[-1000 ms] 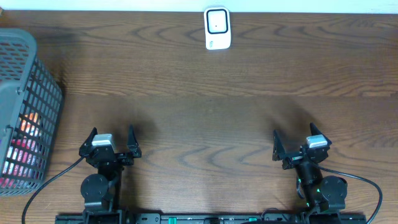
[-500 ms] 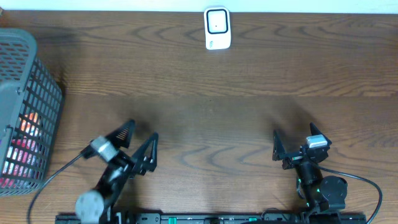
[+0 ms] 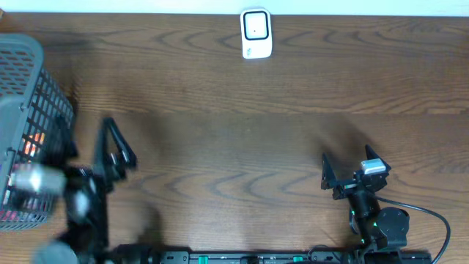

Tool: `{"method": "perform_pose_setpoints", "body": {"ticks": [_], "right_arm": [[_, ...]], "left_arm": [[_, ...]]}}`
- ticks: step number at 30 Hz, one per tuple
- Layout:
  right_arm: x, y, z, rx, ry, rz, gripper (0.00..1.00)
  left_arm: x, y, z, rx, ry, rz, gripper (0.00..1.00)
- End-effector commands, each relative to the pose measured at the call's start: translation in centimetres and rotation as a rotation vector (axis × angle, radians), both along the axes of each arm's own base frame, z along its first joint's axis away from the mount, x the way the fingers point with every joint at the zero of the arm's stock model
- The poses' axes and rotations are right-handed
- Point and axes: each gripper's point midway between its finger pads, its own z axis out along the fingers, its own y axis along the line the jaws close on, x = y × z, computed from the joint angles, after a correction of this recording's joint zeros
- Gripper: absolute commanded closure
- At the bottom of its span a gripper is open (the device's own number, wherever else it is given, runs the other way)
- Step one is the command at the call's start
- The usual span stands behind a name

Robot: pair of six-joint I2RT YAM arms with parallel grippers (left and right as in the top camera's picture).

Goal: Scan the item barcode
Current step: 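Move the left gripper over the grey basket and reach inside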

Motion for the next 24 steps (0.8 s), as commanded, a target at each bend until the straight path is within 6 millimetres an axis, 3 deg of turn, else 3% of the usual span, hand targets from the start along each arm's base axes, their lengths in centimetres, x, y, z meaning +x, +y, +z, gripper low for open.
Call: {"method": "perform_pose_setpoints", "body": {"ticks": [1, 3, 7, 10, 13, 16, 18, 22, 24], "right_arm": [[0.0, 0.0, 0.0, 0.007, 0.001, 0.0, 0.01], [0.0, 0.0, 0.0, 0.007, 0.001, 0.0, 0.01], [0.0, 0.0, -0.1, 0.007, 0.002, 0.0, 0.01], [0.0, 0.0, 0.0, 0.007, 0.001, 0.0, 0.01], [0.0, 0.0, -0.1, 0.007, 0.001, 0.0, 0.01], [0.0, 0.0, -0.1, 0.007, 0.002, 0.0, 0.01], [0.0, 0.0, 0.0, 0.007, 0.001, 0.0, 0.01], [0.0, 0.0, 0.0, 0.007, 0.001, 0.0, 0.01], [0.0, 0.0, 0.0, 0.007, 0.001, 0.0, 0.01]], "left_arm": [[4.0, 1.9, 3.1, 0.087, 0.202, 0.139, 0.02], [6.8, 1.4, 2.8, 0.103, 0.418, 0.096, 0.02], [10.2, -2.1, 1.5, 0.15, 0.728, -0.141, 0.02], [12.2, -1.3, 0.8, 0.212, 0.84, -0.106, 0.02], [13.4, 4.1, 2.0, 0.119, 0.883, 0.171, 0.02], [13.2, 9.8, 4.1, -0.016, 0.874, 0.391, 0.02], [12.6, 13.6, 4.4, -0.166, 0.869, 0.491, 0.02], [9.8, 22.3, 1.2, -0.578, 0.865, 0.733, 0.02], [8.5, 25.7, -0.7, -0.714, 0.862, 0.803, 0.02]]}}
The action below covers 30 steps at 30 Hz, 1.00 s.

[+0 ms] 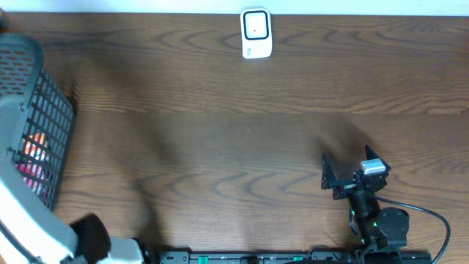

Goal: Scan the item barcode
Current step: 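Move the left gripper over the grey basket and reach inside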

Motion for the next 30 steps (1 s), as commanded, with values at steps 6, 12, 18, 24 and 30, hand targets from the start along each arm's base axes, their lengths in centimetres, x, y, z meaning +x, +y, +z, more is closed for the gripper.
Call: {"method": "perform_pose_setpoints", "body": {"ticks": [6, 12, 18, 24, 30], "right_arm": [[0.0, 0.0, 0.0, 0.007, 0.001, 0.0, 0.01], [0.0, 0.0, -0.1, 0.007, 0.002, 0.0, 0.01], [0.0, 0.0, -0.1, 0.007, 0.002, 0.0, 0.01], [0.0, 0.0, -0.1, 0.007, 0.002, 0.0, 0.01], [0.0, 0.0, -0.1, 0.007, 0.002, 0.0, 0.01]], "left_arm": [[-3.9, 8.7, -7.5, -0.341, 0.009, 0.322, 0.02], [-7.2, 11.2, -13.7, -0.442, 0.216, 0.454, 0.06], [-8.5, 11.3, -21.7, -0.591, 0.497, 0.508, 0.07], [-10.3, 11.6, -27.3, -0.661, 0.752, 0.55, 0.07], [-10.0, 11.7, -31.1, -0.706, 0.883, 0.452, 0.07]]}}
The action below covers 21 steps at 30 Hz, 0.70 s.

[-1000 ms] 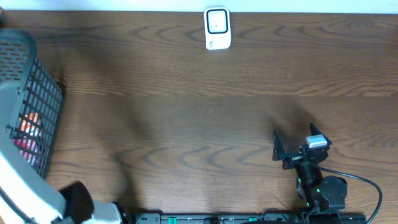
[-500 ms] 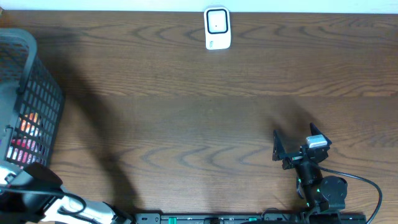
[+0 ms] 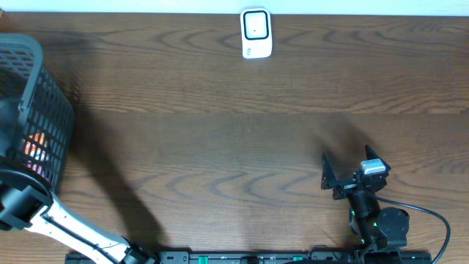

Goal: Scan the item barcode
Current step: 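Move the left gripper over the grey basket and reach inside, then grasp the purple snack package in the basket with the left gripper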

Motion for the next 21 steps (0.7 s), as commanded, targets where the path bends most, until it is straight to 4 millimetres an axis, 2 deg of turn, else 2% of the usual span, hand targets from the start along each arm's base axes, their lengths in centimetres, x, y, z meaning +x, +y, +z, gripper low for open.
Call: {"method": "perform_pose_setpoints", "body": {"ticks": [1, 12, 21], "right_arm": [[0.0, 0.0, -0.1, 0.007, 0.002, 0.0, 0.01], [0.0, 0.0, 0.0, 0.007, 0.001, 0.0, 0.01], [0.0, 0.0, -0.1, 0.007, 0.002, 0.0, 0.01]], "left_arm": [[-1.2, -0.9, -1.0, -0.073, 0.096, -0.067, 0.06], [-2.5, -2.8, -5.7, -0.218, 0.185, -0.089, 0.07], [-3.0, -5.7, -11.2, -0.345, 0.196, -0.149, 0.07]]}}
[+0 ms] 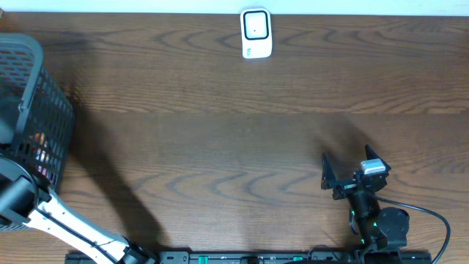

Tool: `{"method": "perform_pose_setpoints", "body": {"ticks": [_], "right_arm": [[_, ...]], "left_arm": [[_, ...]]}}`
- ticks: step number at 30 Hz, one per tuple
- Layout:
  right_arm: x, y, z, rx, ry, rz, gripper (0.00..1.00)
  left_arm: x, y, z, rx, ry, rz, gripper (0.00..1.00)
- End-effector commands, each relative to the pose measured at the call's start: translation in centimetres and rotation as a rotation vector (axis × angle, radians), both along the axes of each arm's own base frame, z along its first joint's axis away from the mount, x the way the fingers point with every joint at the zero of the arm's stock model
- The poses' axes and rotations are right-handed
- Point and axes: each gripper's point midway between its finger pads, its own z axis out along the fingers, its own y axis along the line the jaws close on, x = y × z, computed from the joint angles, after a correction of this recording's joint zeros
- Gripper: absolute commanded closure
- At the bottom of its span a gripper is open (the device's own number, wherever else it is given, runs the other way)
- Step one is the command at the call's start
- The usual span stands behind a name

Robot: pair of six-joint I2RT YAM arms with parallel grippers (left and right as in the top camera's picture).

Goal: Scan the item barcode
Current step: 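Grasp the purple snack package in the basket with the left gripper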

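Observation:
A white barcode scanner (256,33) lies at the far edge of the wooden table. At the left edge stands a grey mesh basket (45,110), and orange and pink items (38,158) show through its wall. My left arm (66,224) reaches from the bottom left up over the basket. Its gripper is beyond the frame's left edge. My right gripper (349,170) rests low at the right front, open with nothing between its fingers.
A black rail (256,257) runs along the table's front edge, and a cable (432,220) loops by the right arm's base. Bare wood lies between the basket, the scanner and the right gripper.
My left arm's forearm has shifted slightly up and to the left at the basket. Less of the orange item shows through the mesh. The right arm has not moved.
My left gripper first stood open on the table just right of the basket. Then the left arm was raised at the bottom left corner. After that it reached over the basket with its gripper out of frame, and it is still there. The right arm stayed still throughout.

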Motion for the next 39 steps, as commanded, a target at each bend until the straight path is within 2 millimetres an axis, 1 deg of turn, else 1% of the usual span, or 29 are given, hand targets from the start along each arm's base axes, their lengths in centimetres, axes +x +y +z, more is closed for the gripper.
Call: {"method": "perform_pose_setpoints", "body": {"ticks": [1, 3, 4, 5, 6, 8, 11, 13, 15, 17, 19, 21, 22, 23, 24, 26, 28, 30, 31, 33, 34, 35, 36, 37, 39], "right_arm": [[0.0, 0.0, -0.1, 0.007, 0.002, 0.0, 0.01], [0.0, 0.0, -0.1, 0.007, 0.002, 0.0, 0.01], [0.0, 0.0, 0.0, 0.007, 0.001, 0.0, 0.01], [0.0, 0.0, -0.1, 0.007, 0.002, 0.0, 0.01], [0.0, 0.0, -0.1, 0.007, 0.002, 0.0, 0.01], [0.0, 0.0, 0.0, 0.007, 0.001, 0.0, 0.01], [0.0, 0.0, -0.1, 0.007, 0.002, 0.0, 0.01], [0.0, 0.0, -0.1, 0.007, 0.002, 0.0, 0.01], [0.0, 0.0, -0.1, 0.007, 0.002, 0.0, 0.01], [0.0, 0.0, -0.1, 0.007, 0.002, 0.0, 0.01], [0.0, 0.0, -0.1, 0.007, 0.002, 0.0, 0.01], [0.0, 0.0, -0.1, 0.007, 0.002, 0.0, 0.01], [0.0, 0.0, 0.0, 0.007, 0.001, 0.0, 0.01], [0.0, 0.0, -0.1, 0.007, 0.002, 0.0, 0.01], [0.0, 0.0, -0.1, 0.007, 0.002, 0.0, 0.01], [0.0, 0.0, 0.0, 0.007, 0.001, 0.0, 0.01], [0.0, 0.0, -0.1, 0.007, 0.002, 0.0, 0.01], [0.0, 0.0, -0.1, 0.007, 0.002, 0.0, 0.01], [0.0, 0.0, -0.1, 0.007, 0.002, 0.0, 0.01], [0.0, 0.0, -0.1, 0.007, 0.002, 0.0, 0.01], [0.0, 0.0, -0.1, 0.007, 0.002, 0.0, 0.01], [0.0, 0.0, -0.1, 0.007, 0.002, 0.0, 0.01], [0.0, 0.0, -0.1, 0.007, 0.002, 0.0, 0.01], [0.0, 0.0, -0.1, 0.007, 0.002, 0.0, 0.01], [0.0, 0.0, 0.0, 0.007, 0.001, 0.0, 0.01]], "left_arm": [[-0.8, -2.0, -2.6, -0.089, 0.037, -0.032, 0.14], [-1.1, -2.0, -2.9, -0.082, 0.05, -0.036, 0.52], [-1.2, -1.9, -2.9, -0.078, 0.057, -0.04, 0.68], [-1.2, -1.8, -2.8, -0.076, 0.057, -0.04, 0.87], [-1.3, -1.9, -2.6, -0.081, 0.061, -0.04, 0.93], [-1.4, -2.1, -1.8, -0.093, 0.071, -0.04, 0.93], [-0.8, -1.4, 0.5, -0.078, 0.045, -0.031, 0.93], [0.1, -0.6, 2.9, -0.035, 0.002, -0.029, 0.93], [1.6, 0.0, 6.3, 0.021, -0.097, -0.017, 0.93], [4.0, 0.3, 10.2, 0.072, -0.28, -0.029, 0.94], [6.2, 0.2, 14.5, 0.143, -0.463, -0.027, 0.93], [8.3, -0.3, 20.2, 0.236, -0.683, -0.049, 0.93], [8.9, -0.6, 22.6, 0.276, -0.766, -0.061, 0.93], [9.3, -1.0, 25.3, 0.323, -0.857, -0.07, 0.93], [9.5, -1.6, 28.0, 0.369, -0.935, -0.077, 0.93], [8.9, -3.3, 32.8, 0.451, -1.063, -0.064, 0.93], [8.1, -5.5, 36.7, 0.494, -1.177, -0.051, 0.93], [7.5, -8.1, 40.0, 0.503, -1.295, -0.081, 0.93], [7.2, -9.4, 41.4, 0.499, -1.35, -0.099, 0.93], [6.9, -12.2, 43.6, 0.475, -1.437, -0.142, 0.93], [6.8, -13.5, 44.4, 0.469, -1.468, -0.172, 0.93], [6.6, -14.2, 44.7, 0.472, -1.478, -0.188, 0.93], [6.4, -14.6, 45.0, 0.489, -1.475, -0.196, 0.93], [6.3, -14.5, 45.0, 0.514, -1.462, -0.195, 0.92], [6.0, -13.4, 44.6, 0.573, -1.41, -0.173, 0.92]]}}
